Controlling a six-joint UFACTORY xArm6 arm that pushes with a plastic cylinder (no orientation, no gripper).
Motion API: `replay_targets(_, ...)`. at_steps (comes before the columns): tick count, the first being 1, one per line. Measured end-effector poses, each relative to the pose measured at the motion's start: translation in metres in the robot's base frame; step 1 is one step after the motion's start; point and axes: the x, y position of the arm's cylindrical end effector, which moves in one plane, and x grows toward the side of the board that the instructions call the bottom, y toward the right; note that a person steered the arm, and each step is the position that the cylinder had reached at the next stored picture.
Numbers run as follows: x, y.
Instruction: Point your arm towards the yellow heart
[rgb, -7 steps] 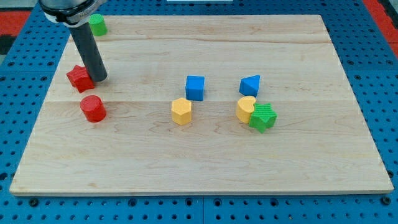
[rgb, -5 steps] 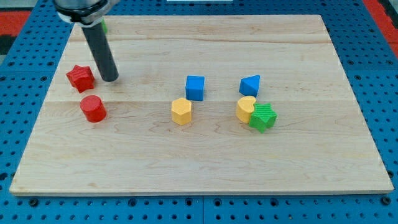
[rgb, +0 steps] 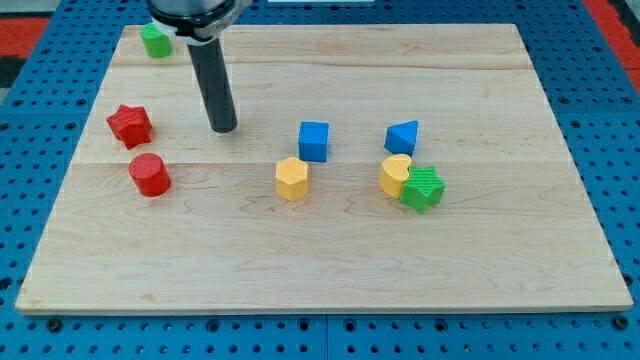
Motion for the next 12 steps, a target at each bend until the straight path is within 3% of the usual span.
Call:
replay_targets(3,0.041,0.037)
replay_targets(7,0.109,0.035)
replay_targets(12,0.141,0.038)
